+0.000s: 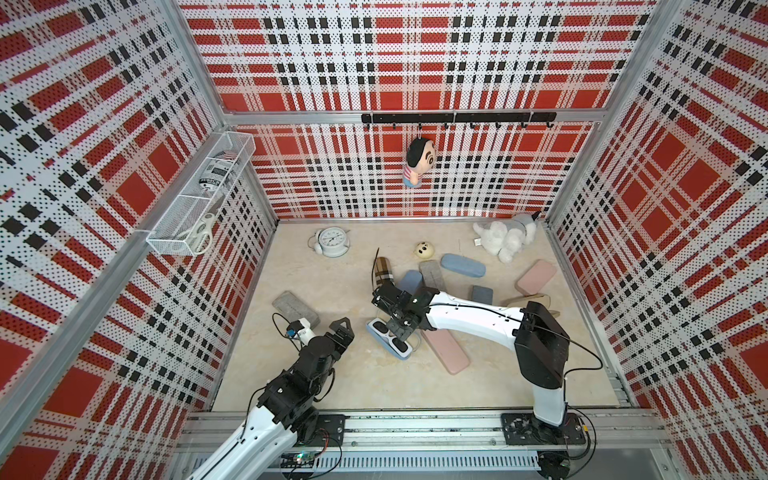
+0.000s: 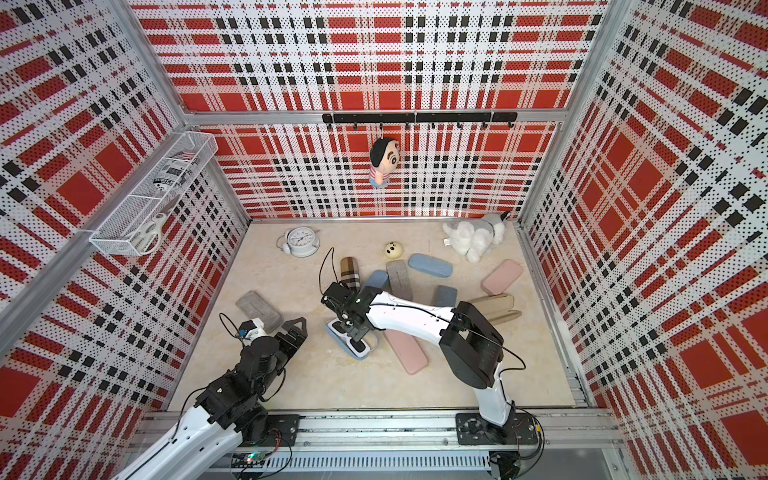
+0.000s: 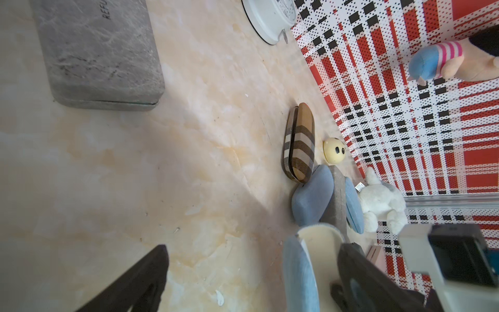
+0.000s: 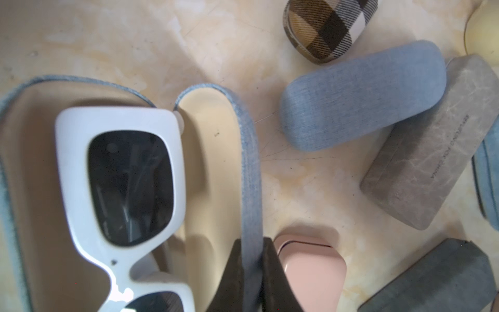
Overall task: Close the glasses case
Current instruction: Place the glasses case at the center of the board.
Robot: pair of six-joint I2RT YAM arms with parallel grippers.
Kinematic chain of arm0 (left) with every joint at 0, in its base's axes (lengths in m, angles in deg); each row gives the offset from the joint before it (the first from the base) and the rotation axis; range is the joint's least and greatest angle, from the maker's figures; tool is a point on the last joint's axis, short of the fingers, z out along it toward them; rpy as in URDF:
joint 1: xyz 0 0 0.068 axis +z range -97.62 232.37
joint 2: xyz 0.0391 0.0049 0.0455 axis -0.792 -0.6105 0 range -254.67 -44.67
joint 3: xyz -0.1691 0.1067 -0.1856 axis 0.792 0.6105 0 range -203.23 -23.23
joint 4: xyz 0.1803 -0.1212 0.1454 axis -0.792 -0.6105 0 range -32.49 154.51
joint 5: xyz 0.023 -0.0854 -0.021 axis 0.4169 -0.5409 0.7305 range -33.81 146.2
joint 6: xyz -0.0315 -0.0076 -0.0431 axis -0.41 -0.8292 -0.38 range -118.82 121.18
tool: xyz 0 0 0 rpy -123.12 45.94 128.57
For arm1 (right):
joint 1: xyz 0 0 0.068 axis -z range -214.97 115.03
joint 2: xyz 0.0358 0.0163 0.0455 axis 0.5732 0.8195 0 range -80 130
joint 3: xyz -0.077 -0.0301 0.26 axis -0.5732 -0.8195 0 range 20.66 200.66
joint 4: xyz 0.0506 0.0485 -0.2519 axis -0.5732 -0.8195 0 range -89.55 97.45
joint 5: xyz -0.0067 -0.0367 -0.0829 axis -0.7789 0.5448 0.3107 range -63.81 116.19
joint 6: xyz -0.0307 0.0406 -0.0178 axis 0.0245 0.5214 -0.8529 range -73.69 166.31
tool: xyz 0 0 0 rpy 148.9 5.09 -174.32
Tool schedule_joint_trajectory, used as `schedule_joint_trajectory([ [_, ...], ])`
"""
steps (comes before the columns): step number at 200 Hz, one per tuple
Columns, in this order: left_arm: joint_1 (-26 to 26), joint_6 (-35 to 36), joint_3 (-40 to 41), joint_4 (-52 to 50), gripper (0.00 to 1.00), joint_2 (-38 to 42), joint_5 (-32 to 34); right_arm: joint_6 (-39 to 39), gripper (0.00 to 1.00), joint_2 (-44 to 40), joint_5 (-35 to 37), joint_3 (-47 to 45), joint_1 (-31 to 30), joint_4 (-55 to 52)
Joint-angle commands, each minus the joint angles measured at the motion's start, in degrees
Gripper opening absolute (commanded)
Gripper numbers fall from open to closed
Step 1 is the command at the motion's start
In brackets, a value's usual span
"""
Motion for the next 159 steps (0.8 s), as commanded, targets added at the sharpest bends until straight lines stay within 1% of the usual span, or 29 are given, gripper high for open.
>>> schedule_joint_trajectory([
  [1, 0.3, 0.7, 0.9, 4.4, 0.98, -1.9, -1.5, 8.5, 0.1, 2.7, 0.6, 0.9, 0.9, -0.4],
  [40, 0.3, 1.6, 0.8, 8.6, 0.98, -6.3, -2.4, 13.3, 0.1, 4.9, 0.4, 0.4, 1.0, 0.3],
  [50, 0.4, 1.9, 0.7, 9.6, 0.98, -7.4, -2.6, 14.1, 0.12, 4.7, 0.5, -0.2, 1.0, 0.5],
  [75, 0.4, 2.3, 0.5, 11.6, 0.98, -10.0, -3.0, 15.1, 0.2, 3.7, 0.7, -1.5, 1.0, 1.4],
  [103, 0.4, 2.3, 1.3, 14.1, 0.98, -11.8, -3.6, 15.7, 0.36, 2.0, 1.1, -2.9, 0.9, 1.9],
  [129, 0.4, 1.8, 2.7, 17.4, 0.98, -13.7, -4.8, 16.1, 0.43, -0.9, 1.7, -4.9, 0.8, 2.5],
  [151, 0.3, 1.3, 4.1, 21.2, 0.98, -15.9, -6.7, 16.1, 0.45, -4.8, 2.3, -6.5, 0.7, 3.2],
  [159, 0.3, 1.2, 4.5, 22.7, 1.0, -16.8, -7.4, 16.0, 0.46, -6.7, 2.4, -7.3, 0.7, 3.6],
])
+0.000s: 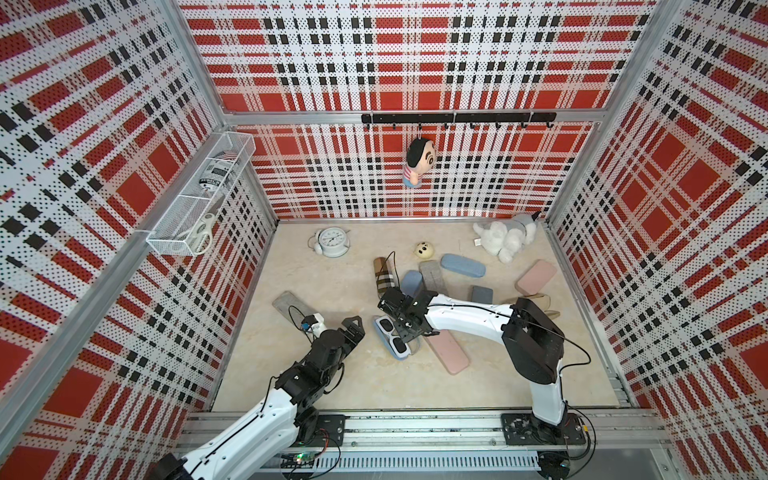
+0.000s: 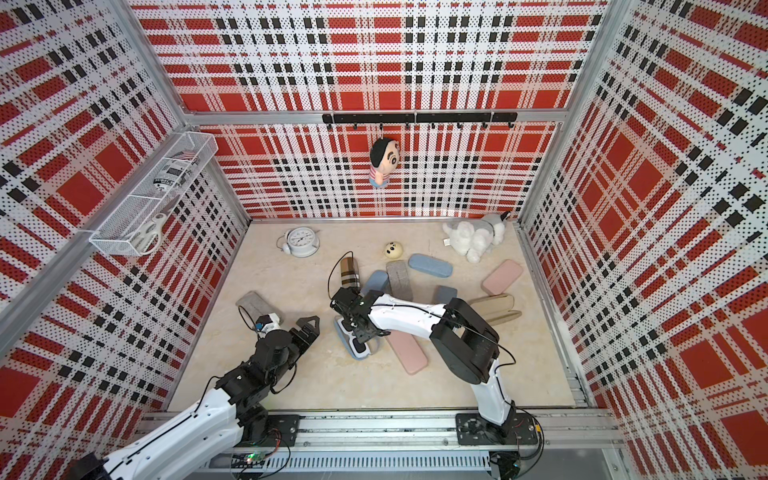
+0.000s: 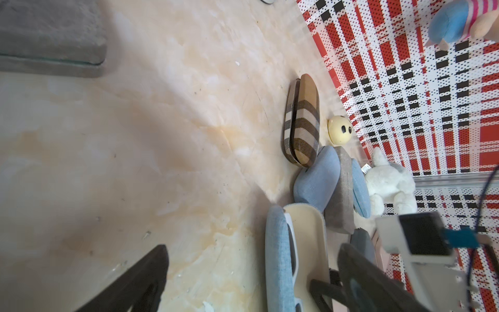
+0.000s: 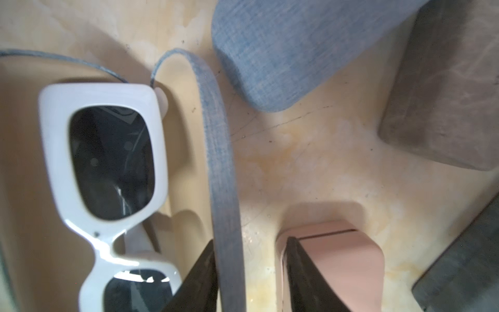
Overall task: Close the glasses case
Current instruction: Place the glasses case at the center of the board, then close the glasses case at the center of the board.
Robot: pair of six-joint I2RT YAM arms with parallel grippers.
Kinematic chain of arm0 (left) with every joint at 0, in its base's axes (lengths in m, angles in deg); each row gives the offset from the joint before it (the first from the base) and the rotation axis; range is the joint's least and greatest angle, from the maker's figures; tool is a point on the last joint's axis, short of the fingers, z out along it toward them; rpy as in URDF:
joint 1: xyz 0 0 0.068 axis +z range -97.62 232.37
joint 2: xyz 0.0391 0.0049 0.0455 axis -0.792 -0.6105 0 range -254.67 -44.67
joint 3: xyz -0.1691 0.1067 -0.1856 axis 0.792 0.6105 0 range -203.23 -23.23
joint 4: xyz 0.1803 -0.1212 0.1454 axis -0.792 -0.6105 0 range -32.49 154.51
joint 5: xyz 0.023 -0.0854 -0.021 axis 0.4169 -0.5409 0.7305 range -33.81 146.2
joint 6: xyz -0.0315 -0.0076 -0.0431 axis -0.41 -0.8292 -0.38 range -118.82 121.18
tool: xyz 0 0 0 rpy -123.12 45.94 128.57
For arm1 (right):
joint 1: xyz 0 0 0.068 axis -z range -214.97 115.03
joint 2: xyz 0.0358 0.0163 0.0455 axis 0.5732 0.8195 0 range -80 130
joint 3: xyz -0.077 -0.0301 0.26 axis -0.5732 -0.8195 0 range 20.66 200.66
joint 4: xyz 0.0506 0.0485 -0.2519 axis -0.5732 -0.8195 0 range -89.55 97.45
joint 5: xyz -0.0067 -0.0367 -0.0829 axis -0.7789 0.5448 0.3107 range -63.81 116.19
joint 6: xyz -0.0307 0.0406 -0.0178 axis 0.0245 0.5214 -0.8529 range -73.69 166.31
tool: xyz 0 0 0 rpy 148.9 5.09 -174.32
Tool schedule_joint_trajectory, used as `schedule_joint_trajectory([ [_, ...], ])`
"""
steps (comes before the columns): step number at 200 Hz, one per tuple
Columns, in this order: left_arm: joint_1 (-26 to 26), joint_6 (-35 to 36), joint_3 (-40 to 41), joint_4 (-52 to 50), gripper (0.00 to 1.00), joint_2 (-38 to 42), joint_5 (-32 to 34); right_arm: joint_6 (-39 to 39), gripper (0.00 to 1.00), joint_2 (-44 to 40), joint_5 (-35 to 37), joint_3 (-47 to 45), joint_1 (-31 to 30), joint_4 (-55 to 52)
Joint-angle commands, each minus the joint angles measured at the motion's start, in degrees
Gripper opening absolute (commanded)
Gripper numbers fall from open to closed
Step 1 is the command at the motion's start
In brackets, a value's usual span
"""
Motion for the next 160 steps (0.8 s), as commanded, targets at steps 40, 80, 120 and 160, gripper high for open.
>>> schedule_joint_trajectory([
  [40, -1.3, -0.2, 2.0, 10.6, 0.46, -5.0, -3.5, -0.9, 0.27, -15.5, 2.3, -5.2, 0.0, 5.5],
  [80, -4.0, -1.3, 2.1, 13.3, 0.11, -8.1, -3.1, -4.0, 0.0, -17.2, -1.8, -9.2, 4.0, 9.8],
  [120, -6.5, -2.4, 0.9, 15.6, 0.04, -15.8, -3.1, -5.6, 0.0, -12.4, -6.1, -10.2, 7.0, 13.0],
  [160, -9.0, -2.9, -2.0, 15.5, 0.03, -22.7, -2.3, -5.8, 0.0, -8.3, -10.1, -9.7, 8.1, 15.0],
])
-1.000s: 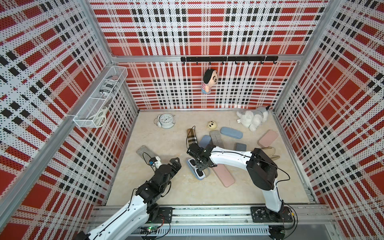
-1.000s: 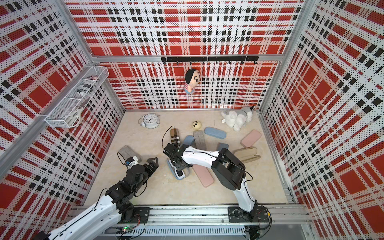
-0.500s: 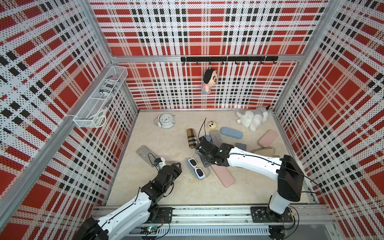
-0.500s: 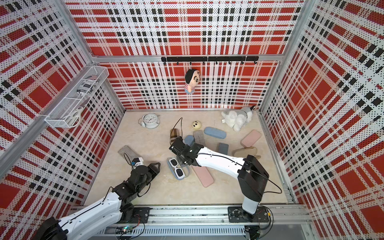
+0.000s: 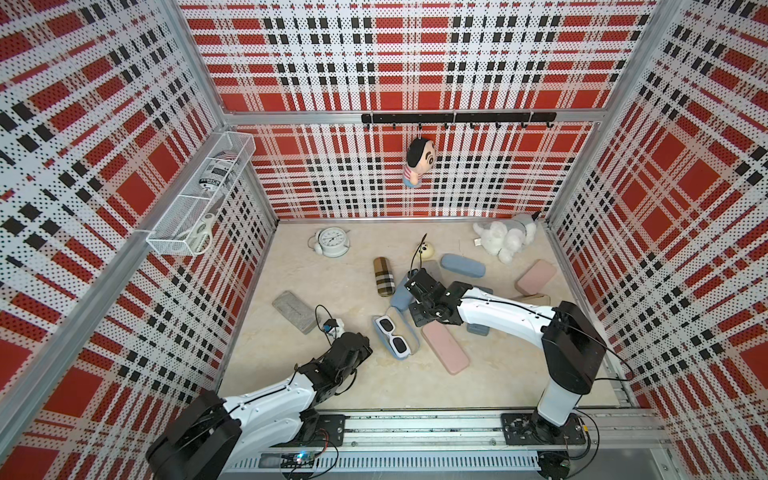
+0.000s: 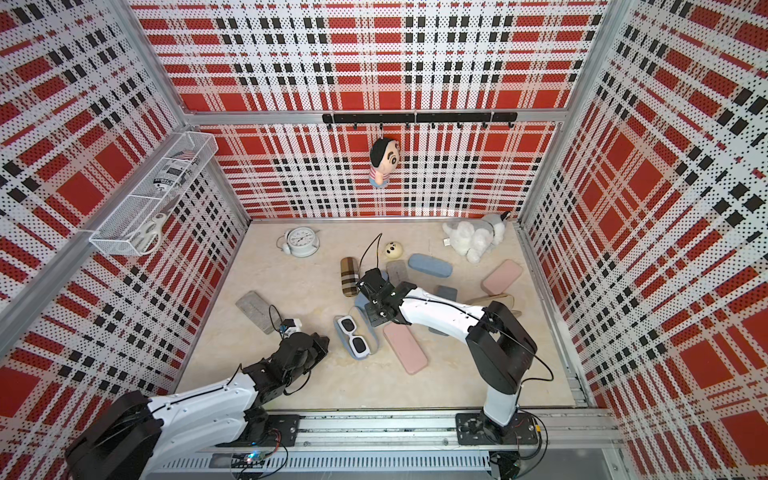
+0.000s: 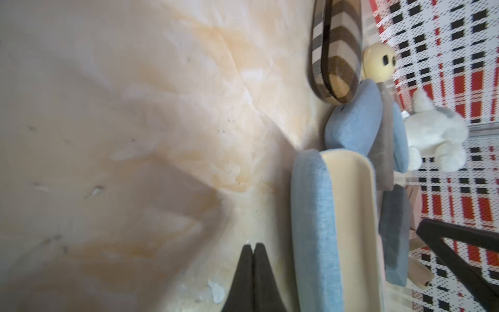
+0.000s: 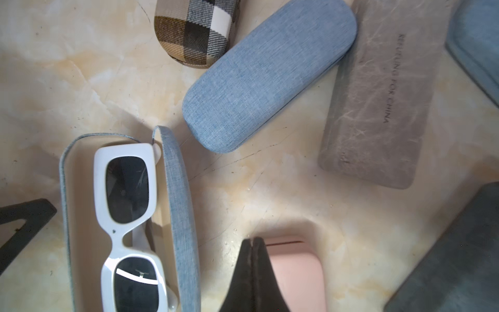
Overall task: Close the glasses case
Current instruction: Close the glasses case at the center of the board.
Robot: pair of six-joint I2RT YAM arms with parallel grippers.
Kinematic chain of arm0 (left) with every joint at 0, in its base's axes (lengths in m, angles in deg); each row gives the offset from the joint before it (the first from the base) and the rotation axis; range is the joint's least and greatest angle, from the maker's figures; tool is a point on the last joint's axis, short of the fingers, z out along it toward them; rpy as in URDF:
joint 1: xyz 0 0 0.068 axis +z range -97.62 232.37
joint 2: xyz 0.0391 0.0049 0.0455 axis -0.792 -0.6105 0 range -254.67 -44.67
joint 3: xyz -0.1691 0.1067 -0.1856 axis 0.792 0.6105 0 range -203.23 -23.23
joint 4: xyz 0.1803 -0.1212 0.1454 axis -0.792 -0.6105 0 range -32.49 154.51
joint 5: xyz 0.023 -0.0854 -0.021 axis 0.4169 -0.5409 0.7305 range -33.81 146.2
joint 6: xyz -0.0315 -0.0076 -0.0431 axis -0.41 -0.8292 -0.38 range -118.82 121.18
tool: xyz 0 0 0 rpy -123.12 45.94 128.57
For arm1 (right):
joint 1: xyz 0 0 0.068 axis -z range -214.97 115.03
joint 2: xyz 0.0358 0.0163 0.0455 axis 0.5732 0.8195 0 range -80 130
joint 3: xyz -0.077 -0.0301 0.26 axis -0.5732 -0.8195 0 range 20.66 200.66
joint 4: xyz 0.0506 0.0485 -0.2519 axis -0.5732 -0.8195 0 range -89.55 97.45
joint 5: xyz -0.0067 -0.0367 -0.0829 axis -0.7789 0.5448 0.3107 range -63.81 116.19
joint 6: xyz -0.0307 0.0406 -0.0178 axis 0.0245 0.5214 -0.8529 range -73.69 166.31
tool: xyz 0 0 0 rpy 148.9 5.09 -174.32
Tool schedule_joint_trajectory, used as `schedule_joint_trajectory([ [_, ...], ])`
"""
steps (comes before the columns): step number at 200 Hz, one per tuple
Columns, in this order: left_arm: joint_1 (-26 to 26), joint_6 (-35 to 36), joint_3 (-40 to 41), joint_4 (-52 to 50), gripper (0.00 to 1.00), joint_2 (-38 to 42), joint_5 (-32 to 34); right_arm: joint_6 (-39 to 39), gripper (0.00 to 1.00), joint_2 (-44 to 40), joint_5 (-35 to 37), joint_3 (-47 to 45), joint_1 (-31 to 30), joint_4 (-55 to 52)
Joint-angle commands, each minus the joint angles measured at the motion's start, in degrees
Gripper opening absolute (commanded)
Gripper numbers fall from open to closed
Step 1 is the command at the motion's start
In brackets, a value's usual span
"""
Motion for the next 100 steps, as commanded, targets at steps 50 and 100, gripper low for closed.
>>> schedule_joint_trajectory([
  [50, -3.1, -0.6, -5.1, 3.3, 0.0, -7.0, 0.7, -0.1, 0.0, 4.7, -7.2, 0.3, 0.2, 2.9],
  [100, -3.7, 0.2, -6.5, 6.5, 0.0, -10.8, -0.6, 0.3, 0.0, 5.0, -10.0, -0.5, -0.3, 3.9],
])
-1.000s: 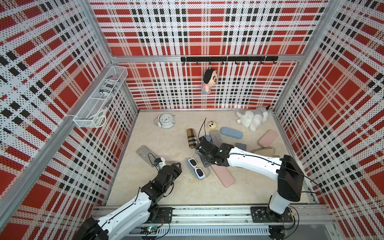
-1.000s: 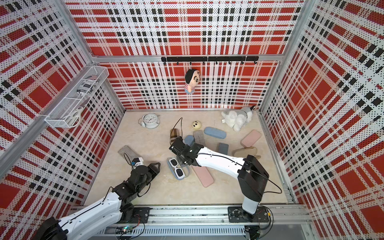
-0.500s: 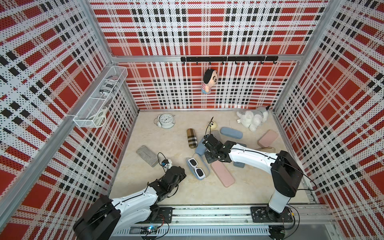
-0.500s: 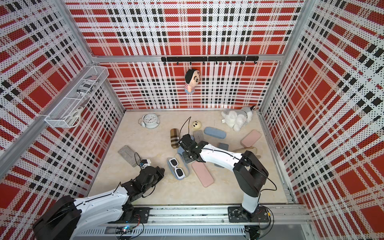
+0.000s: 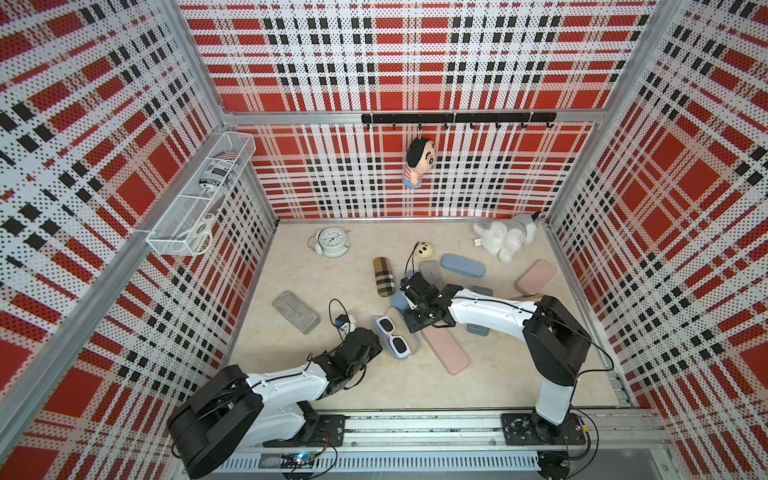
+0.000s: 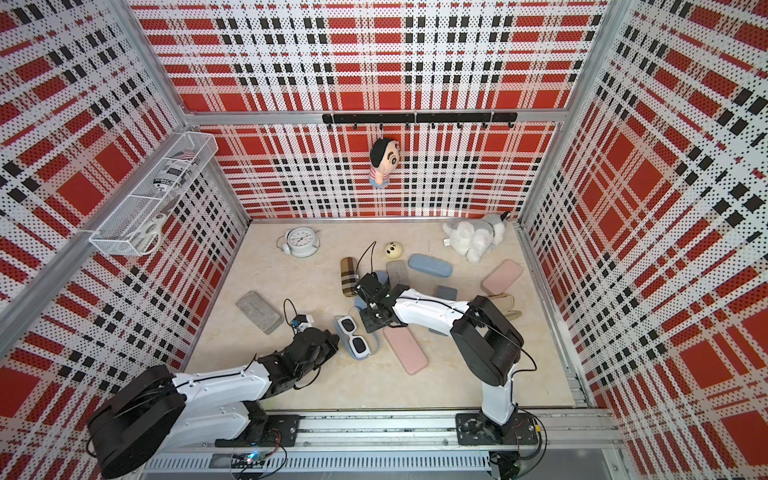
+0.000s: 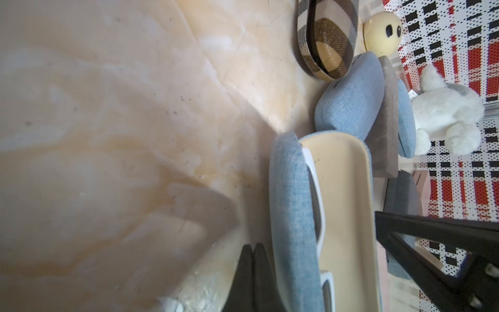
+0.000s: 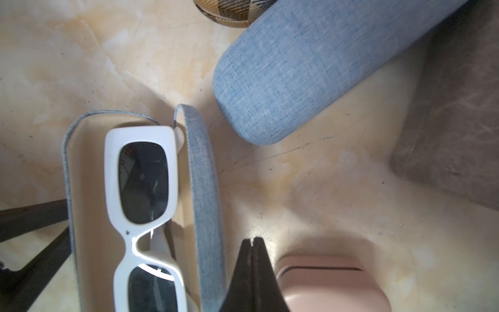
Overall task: Close the glasses case
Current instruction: Close the glasses case at the center of the board.
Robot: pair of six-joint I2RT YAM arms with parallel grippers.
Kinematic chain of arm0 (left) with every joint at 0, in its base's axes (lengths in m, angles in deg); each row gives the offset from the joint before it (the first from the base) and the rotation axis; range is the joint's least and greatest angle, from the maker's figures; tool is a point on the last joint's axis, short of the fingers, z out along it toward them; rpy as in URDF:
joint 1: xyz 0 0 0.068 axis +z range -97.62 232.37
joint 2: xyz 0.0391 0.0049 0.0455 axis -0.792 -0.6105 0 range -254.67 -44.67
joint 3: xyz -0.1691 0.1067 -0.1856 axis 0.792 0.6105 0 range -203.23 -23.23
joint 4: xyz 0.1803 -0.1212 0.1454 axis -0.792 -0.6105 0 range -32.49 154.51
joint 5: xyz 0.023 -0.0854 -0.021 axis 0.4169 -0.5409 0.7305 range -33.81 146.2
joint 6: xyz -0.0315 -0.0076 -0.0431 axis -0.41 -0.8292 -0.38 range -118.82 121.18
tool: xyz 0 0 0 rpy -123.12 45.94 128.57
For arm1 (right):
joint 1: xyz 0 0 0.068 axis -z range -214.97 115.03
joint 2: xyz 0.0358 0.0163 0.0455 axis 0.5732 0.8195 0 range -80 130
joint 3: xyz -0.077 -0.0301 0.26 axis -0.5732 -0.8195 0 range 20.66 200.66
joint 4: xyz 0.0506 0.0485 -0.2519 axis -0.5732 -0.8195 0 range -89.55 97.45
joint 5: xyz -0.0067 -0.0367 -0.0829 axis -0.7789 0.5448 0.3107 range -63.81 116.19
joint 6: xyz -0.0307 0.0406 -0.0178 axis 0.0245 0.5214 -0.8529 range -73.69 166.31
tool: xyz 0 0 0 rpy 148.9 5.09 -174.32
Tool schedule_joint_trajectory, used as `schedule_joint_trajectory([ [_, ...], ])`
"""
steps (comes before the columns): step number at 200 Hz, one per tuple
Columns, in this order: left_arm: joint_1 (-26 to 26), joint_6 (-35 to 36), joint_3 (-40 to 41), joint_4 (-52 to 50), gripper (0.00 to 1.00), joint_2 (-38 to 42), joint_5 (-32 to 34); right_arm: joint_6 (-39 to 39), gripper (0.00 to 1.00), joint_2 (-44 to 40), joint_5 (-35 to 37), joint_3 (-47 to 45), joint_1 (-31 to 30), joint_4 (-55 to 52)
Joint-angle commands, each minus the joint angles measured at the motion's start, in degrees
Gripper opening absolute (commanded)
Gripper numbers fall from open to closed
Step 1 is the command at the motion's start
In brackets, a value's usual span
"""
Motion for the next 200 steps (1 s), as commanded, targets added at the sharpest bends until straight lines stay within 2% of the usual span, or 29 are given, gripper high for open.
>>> schedule_joint_trajectory([
  [1, -0.7, 0.4, -1.8, 2.8, 0.0, -1.5, -0.6, 0.5, 0.0, 0.8, -2.1, -0.6, -0.4, 1.3],
  [89, -2.1, 1.1, -4.5, 4.4, 0.0, -5.0, -0.7, 0.9, 0.0, 1.0, -2.0, 0.6, -2.6, 0.0],
  [200, -2.8, 2.1, -6.9, 4.7, 0.0, -7.2, -0.9, 1.3, 0.0, 5.3, -1.8, 8.2, -7.1, -3.1],
])
